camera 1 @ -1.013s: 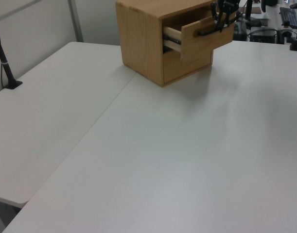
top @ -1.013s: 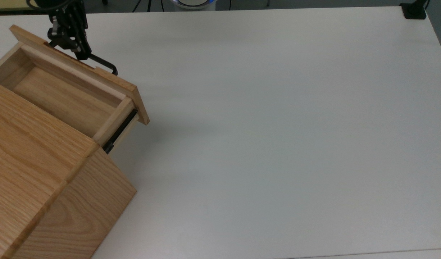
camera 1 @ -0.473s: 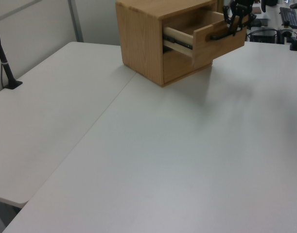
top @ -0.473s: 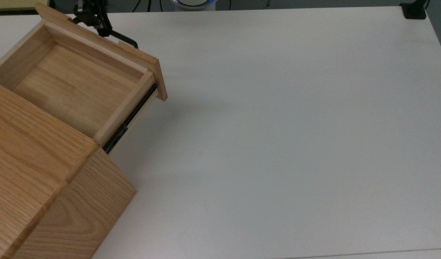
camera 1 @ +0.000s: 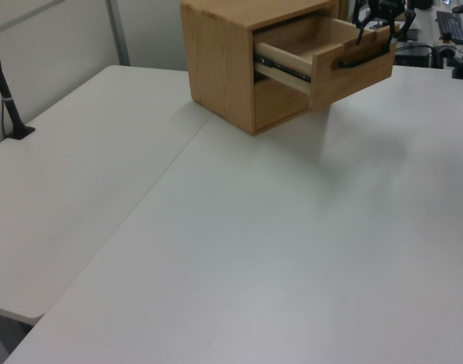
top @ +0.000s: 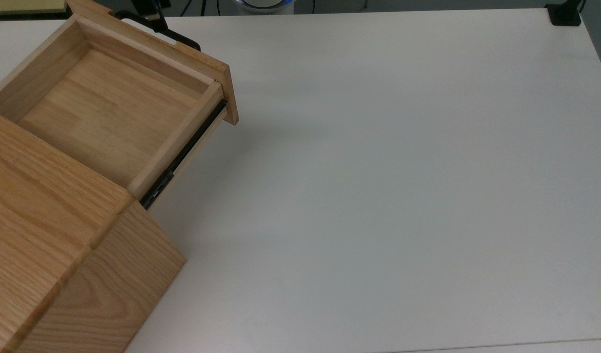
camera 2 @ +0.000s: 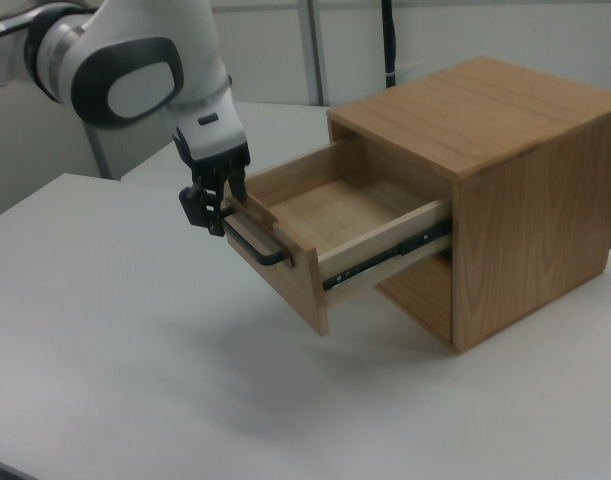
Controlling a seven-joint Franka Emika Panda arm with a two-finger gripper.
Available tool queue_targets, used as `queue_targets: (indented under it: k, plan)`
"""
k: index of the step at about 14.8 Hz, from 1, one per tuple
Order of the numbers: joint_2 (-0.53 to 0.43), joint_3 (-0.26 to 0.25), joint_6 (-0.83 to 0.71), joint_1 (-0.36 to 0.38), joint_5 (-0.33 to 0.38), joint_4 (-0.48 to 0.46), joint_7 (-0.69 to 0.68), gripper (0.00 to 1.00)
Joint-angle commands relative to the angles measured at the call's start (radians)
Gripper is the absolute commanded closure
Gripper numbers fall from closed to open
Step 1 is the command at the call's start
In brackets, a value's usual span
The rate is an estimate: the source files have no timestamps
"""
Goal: Open the drawer by sliding it
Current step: 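Release the handle and lift the gripper away from the drawer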
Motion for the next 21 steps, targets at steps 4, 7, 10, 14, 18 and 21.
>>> queue_targets:
  k: [4,7,10,14,18,21]
  plan:
    - [0.013,-0.001,-0.051,0.103,-0.032,0.121,-0.180,0.00]
    - [0.060,-0.003,-0.052,0.183,-0.046,0.173,-0.268,0.00]
    - [0.142,-0.012,-0.052,0.246,-0.084,0.246,-0.366,0.00]
    - [0.183,-0.030,-0.054,0.335,-0.161,0.246,-0.601,0.00]
    - [0.229,-0.095,-0.060,0.415,-0.247,0.246,-0.742,0.00]
    - [0.231,-0.096,-0.161,0.395,-0.270,0.273,-1.030,0.00]
